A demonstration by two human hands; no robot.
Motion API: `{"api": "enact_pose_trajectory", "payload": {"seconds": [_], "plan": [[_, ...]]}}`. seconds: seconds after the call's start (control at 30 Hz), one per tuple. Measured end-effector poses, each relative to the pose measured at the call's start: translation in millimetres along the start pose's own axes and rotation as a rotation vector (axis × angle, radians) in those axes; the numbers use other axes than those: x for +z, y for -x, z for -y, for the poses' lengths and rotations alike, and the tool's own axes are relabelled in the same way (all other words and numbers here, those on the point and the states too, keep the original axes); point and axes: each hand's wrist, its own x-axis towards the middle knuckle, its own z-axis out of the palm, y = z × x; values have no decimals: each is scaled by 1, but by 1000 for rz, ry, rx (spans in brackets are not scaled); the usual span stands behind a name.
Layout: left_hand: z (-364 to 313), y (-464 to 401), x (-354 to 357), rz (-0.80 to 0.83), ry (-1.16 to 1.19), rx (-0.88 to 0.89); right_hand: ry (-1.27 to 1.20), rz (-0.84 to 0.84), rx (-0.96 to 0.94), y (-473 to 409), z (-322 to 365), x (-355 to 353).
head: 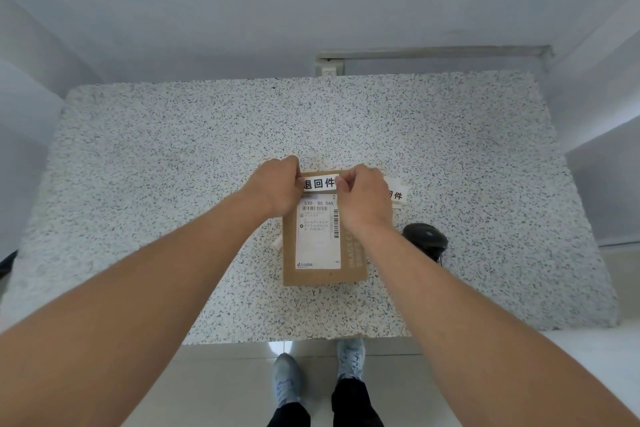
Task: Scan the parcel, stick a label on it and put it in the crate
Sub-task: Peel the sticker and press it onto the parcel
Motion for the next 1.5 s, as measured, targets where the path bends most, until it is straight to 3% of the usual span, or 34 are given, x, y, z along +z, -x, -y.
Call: {"api": "enact_pose_trajectory", "payload": {"seconds": [0.73,1.13,1.27,1.5], "plan": [[8,-13,16,-99,4,6,205,-70,-184,-3,-14,19],[7,-11,20,-139,-2,-18,27,-114,-148,-3,-16,21],[8,-6,21,-223,132,-66,38,-94,-151,-4,-16,21],[11,0,23,-232,186,-101,26,-43,-88,-2,-12,21]]}}
